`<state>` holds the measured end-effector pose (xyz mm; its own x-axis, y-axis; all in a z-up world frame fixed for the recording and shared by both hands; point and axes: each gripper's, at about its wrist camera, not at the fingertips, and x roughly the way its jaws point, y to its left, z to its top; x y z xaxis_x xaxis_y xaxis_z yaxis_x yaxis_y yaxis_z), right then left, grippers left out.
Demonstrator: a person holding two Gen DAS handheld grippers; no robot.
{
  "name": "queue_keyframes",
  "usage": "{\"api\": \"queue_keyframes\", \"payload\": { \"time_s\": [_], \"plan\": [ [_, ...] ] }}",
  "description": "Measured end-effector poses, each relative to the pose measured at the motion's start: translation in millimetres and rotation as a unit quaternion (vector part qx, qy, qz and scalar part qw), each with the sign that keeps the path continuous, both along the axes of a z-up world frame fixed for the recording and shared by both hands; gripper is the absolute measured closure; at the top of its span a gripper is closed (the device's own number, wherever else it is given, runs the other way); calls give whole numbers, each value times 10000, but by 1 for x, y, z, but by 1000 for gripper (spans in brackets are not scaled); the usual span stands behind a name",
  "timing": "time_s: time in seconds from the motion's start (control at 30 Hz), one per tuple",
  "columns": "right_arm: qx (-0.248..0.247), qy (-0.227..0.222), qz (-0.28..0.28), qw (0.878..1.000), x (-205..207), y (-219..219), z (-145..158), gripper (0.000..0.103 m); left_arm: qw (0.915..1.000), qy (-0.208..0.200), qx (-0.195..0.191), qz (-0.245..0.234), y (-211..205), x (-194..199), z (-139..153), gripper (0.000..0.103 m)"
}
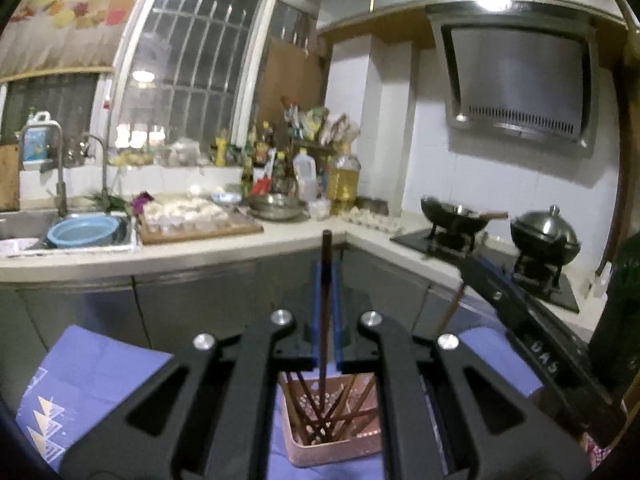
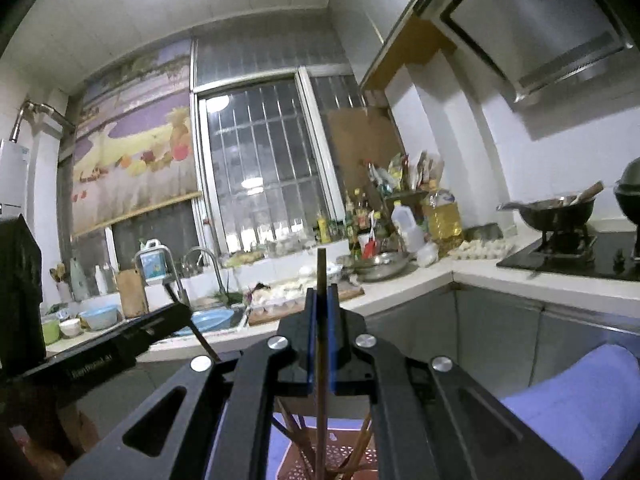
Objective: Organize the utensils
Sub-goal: 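Lift both chopsticks over the pink basket and lower them in, then open both grippers and pull them back from the basket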
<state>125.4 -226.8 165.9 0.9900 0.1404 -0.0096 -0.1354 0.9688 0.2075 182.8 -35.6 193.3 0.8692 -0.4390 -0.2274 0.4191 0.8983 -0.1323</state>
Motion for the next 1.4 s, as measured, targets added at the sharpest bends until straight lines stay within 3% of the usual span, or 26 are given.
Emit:
{"api": "queue_keyframes", "payload": {
  "time_s": [0.27,0.47,0.57,0.6,0.67,0.77,0.87,0.97,1.07,1.23,1.27,1.33,1.4],
  "plan": [
    [-356,452,44,9983,26,5,-44,98,9988,408,241,-151,-14,19,-36,98],
    [-271,1244,309,9914,43,12,-72,95,9928,881,807,-100,-36,30,-72,98],
    [-151,1417,357,9892,34,12,-72,90,9925,1051,632,-26,-23,26,-74,98],
    [-72,1406,359,9894,29,9,-71,88,9929,1078,503,-2,-16,23,-71,98],
    [99,1241,288,9918,8,5,-66,68,9940,1076,172,28,2,10,-65,95],
    [286,956,192,9948,-26,-1,-61,62,9948,1006,-135,55,26,-21,-61,89],
    [614,962,224,9932,-62,-8,-71,59,9940,1064,-221,98,42,-53,-72,82],
    [853,1358,200,9868,-96,-9,-101,53,9915,1286,-54,197,51,-88,-100,80],
    [1162,2087,255,9707,-128,-7,-143,52,9865,1589,217,320,53,-116,-131,80],
    [1341,2874,212,9481,-172,6,-185,48,9757,2082,631,252,47,-148,-170,78],
    [1378,2957,207,9451,-180,8,-189,46,9744,2112,728,238,44,-154,-174,73],
    [1376,3034,199,9427,-193,14,-191,42,9733,2121,802,352,45,-166,-177,38],
    [1255,2977,133,9463,-203,19,-185,37,9755,2017,757,441,48,-178,-176,33]
  ]
}}
